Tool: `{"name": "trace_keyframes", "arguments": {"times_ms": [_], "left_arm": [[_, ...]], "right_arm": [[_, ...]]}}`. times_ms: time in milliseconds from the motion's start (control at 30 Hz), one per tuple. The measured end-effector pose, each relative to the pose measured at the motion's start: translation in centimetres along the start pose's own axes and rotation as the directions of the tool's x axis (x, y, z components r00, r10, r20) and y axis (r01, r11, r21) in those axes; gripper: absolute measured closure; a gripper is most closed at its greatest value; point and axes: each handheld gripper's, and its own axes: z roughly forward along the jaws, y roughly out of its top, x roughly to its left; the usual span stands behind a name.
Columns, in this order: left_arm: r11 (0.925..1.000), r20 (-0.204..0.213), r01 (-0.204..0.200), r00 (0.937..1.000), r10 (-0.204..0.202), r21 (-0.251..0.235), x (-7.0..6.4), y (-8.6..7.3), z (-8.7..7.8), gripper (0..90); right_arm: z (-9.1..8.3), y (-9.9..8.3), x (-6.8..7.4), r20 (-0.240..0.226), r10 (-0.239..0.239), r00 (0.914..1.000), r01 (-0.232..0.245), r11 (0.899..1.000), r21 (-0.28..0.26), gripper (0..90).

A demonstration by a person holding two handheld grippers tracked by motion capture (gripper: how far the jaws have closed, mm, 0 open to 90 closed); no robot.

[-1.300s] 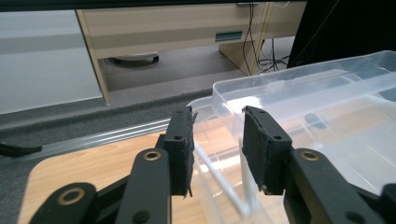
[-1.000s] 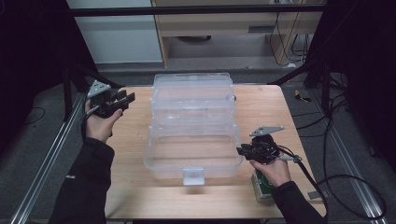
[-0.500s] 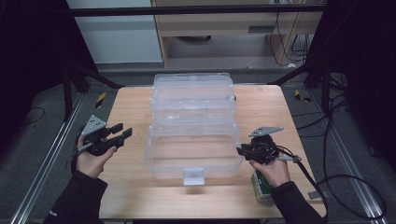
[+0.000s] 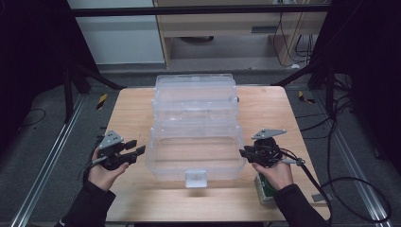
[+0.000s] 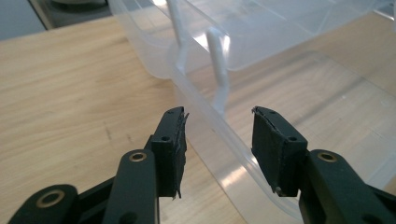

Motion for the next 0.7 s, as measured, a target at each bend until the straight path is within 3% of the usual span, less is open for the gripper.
{"name": "trace_keyframes", "arguments": {"times_ms": [200,467,700], "left_arm": [[0.9982,0.001,-0.030,0.9996,0.030,0.052,-0.8,-0.3,1.0,56.5],[0.9966,0.035,-0.007,0.9994,0.004,0.083,-0.8,-0.5,1.9,65.6],[0.9964,0.023,-0.007,0.9997,0.005,0.084,-0.6,-0.5,1.9,67.6]], "right_arm": [[0.0,0.0,0.1,0.005,0.000,1.0000,0.000,1.000,0.002,72.4],[0.0,0.1,0.2,0.010,-0.006,0.9999,0.006,1.000,0.006,72.3],[0.0,0.2,0.5,-0.005,-0.005,1.0000,0.005,1.000,0.012,71.9]]}}
